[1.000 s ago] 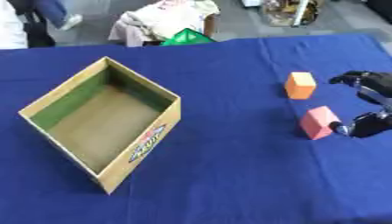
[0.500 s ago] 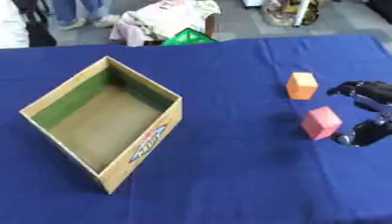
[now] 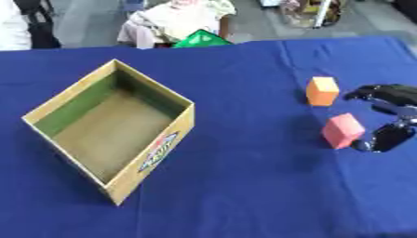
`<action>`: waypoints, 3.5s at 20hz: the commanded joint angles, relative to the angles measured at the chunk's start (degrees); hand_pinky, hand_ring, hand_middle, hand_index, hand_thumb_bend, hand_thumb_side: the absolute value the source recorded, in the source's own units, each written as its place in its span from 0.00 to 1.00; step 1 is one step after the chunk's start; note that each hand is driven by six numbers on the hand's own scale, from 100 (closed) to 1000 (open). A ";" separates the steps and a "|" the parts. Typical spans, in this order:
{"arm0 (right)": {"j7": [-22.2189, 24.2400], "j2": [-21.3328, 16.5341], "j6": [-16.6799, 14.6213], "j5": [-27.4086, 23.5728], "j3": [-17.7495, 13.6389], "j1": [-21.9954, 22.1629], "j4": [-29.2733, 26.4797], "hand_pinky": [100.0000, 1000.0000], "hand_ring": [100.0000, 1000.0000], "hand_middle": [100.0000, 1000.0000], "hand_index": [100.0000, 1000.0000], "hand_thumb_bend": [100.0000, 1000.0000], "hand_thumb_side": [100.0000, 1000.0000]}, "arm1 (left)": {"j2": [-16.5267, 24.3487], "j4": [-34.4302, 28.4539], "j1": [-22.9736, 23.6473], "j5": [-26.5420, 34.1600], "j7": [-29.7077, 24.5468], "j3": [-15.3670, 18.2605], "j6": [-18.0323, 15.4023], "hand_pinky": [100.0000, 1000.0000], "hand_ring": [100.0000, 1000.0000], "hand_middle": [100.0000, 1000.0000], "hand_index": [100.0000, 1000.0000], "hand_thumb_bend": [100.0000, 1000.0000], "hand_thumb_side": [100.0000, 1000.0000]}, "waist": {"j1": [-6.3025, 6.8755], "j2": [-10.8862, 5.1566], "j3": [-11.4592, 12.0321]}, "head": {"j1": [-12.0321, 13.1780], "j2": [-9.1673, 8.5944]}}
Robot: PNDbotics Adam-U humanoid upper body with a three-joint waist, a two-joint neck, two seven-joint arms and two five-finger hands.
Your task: Pick up objects on the table and place them in the box.
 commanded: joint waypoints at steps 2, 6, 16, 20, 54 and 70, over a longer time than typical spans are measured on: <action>0.37 -3.25 -0.88 -1.00 0.37 -1.49 1.52 0.89 0.93 0.92 0.97 0.35 0.14 | 1.62 -0.83 -0.83 0.17 -0.25 0.11 0.02 0.83 0.64 0.69 0.85 0.52 0.96 | -0.02 -0.36 0.11 | -0.47 0.66; 0.92 -3.85 -1.18 -1.20 0.96 -2.19 2.81 0.89 0.93 0.92 0.97 0.35 0.14 | 1.55 -0.83 -0.84 0.19 -0.22 0.14 0.03 0.83 0.64 0.69 0.85 0.52 0.96 | -0.08 -0.14 0.21 | -0.66 1.36; 2.89 -5.50 -1.45 -1.18 2.57 -4.09 6.75 0.89 0.94 0.93 0.98 0.35 0.13 | 1.50 -0.83 -0.92 0.33 -0.29 0.04 0.02 0.83 0.64 0.69 0.85 0.51 0.96 | -0.08 -0.01 0.50 | -0.79 1.24; 3.45 -5.94 -1.89 -1.64 3.47 -5.67 7.99 0.89 0.94 0.92 0.97 0.34 0.14 | 1.34 -0.83 -0.98 0.45 -0.39 -0.08 0.08 0.83 0.64 0.69 0.85 0.51 0.96 | -0.08 0.10 0.68 | -1.00 1.03; -3.71 -5.79 -5.13 -2.54 5.08 -9.28 9.08 0.73 0.69 0.46 0.58 0.04 0.22 | 0.84 -0.83 -1.35 0.78 -0.65 -0.22 0.13 0.83 0.64 0.70 0.85 0.51 0.96 | -0.21 0.36 1.69 | -0.66 0.58; -4.75 -8.81 -9.39 -7.11 7.01 -18.55 -13.05 0.64 0.63 0.47 0.60 0.02 0.22 | 0.58 -0.83 -1.68 1.04 -0.93 -0.60 0.15 0.83 0.64 0.70 0.85 0.51 0.96 | -0.53 0.01 2.42 | -1.42 0.68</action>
